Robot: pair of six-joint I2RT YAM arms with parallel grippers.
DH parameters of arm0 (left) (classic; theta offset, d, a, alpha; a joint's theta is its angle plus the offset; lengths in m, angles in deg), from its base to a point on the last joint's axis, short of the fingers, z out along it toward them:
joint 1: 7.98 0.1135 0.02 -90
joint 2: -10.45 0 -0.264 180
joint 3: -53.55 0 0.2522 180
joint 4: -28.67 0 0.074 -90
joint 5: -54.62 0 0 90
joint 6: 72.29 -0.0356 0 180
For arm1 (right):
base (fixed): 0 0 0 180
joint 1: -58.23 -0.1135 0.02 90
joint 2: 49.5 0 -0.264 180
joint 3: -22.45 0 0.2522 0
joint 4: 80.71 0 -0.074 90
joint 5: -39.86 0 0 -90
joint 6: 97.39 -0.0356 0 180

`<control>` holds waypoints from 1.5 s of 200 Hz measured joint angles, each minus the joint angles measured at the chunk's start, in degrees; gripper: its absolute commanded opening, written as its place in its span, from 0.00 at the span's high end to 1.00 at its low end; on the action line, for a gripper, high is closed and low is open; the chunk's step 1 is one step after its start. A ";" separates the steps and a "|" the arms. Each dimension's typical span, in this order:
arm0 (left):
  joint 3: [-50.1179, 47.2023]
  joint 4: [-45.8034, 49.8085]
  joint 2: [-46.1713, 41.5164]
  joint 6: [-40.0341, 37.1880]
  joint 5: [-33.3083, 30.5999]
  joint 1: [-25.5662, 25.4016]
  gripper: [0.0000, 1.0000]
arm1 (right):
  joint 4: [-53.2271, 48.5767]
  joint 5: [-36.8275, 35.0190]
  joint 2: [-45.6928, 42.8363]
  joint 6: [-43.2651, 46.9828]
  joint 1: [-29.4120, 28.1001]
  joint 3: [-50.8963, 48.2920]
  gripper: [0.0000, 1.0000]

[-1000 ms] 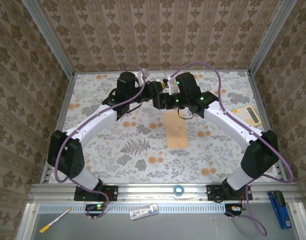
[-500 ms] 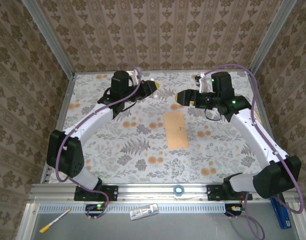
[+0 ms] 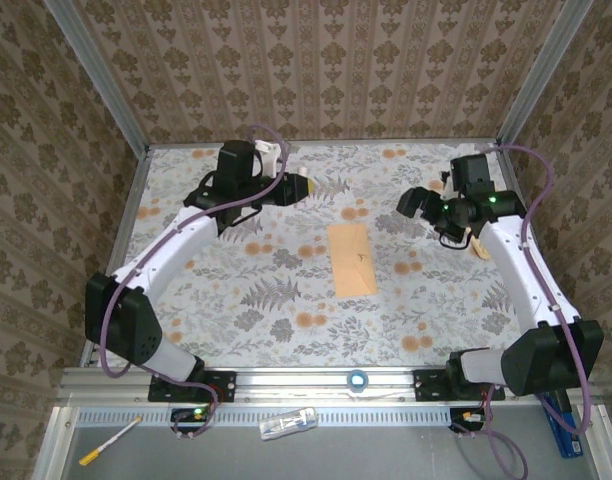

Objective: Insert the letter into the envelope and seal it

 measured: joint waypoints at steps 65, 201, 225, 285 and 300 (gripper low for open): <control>0.11 6.54 -0.72 -11.89 -0.22 -1.05 1.00 | -4.63 -4.42 0.07 -4.39 3.93 -4.94 0.04; 0.11 14.73 2.32 -25.38 -3.23 -7.69 1.00 | -0.13 -8.11 30.12 0.11 1.86 11.02 0.31; 0.39 15.61 3.67 -26.62 -3.28 -8.66 1.00 | -0.02 -8.85 32.28 0.57 1.27 11.02 0.33; 5.07 18.82 8.96 -28.13 -3.91 -10.49 1.00 | 1.18 -9.03 36.54 1.73 0.15 11.02 0.39; 5.88 19.08 9.07 -28.15 -3.91 -10.86 1.00 | 1.88 -9.05 37.18 1.84 0.15 11.04 0.40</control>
